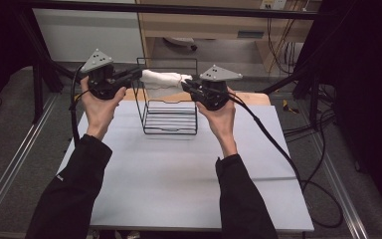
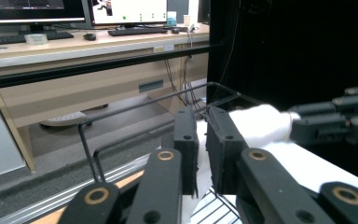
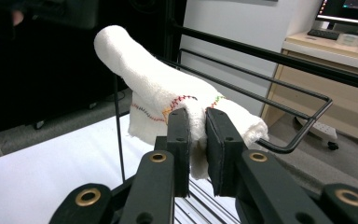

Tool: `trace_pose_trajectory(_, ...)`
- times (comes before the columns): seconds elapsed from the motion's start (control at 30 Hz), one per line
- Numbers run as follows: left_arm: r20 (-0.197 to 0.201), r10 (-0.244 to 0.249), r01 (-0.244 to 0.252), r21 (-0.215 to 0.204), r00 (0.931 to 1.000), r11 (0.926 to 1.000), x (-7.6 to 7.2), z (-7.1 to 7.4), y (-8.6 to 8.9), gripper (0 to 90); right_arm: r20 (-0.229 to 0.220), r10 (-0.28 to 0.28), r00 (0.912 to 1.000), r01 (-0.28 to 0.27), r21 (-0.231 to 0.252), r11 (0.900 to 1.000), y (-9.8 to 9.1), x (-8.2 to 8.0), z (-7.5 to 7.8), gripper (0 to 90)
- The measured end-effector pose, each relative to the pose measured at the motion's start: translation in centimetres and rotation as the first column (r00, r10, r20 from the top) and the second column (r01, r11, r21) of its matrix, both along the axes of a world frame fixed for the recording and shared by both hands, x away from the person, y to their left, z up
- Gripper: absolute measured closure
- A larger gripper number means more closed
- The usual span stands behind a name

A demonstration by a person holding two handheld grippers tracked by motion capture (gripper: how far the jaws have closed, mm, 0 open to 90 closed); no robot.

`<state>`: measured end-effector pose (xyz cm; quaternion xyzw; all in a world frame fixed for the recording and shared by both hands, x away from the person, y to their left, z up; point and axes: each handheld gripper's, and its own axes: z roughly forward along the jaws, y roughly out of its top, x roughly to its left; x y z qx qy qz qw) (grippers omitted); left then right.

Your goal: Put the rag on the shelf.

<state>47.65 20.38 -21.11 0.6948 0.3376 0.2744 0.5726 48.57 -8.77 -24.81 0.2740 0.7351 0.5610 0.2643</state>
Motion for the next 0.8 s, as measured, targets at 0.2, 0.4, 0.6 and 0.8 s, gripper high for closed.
trace_pose_trajectory(0.2,-0.049,-0.004,0.005,0.022,0.9988,0.9997,1.7,0.5,-1.3,89.2,-0.003,0.005,1.0000,-0.005,-0.003,1.0000,-0.1,0.0,0.0,80.3)
trace_pose_trajectory(0.4,-0.100,-0.034,0.039,0.048,0.9944,0.9981,2.1,-0.1,-1.6,89.9,-0.003,0.007,1.0000,-0.007,-0.012,0.9999,-0.1,0.0,-0.2,79.9)
trace_pose_trajectory(0.6,-0.111,-0.049,0.062,0.109,0.9926,0.9921,1.2,-1.5,-1.4,90.0,-0.005,0.008,1.0000,-0.008,-0.019,0.9998,0.0,0.0,-0.4,79.1)
trace_pose_trajectory(0.8,-0.128,-0.055,0.070,0.119,0.9903,0.9904,1.2,-2.6,-1.5,90.0,-0.008,0.010,0.9999,-0.010,-0.030,0.9995,0.0,-0.1,-0.6,78.2)
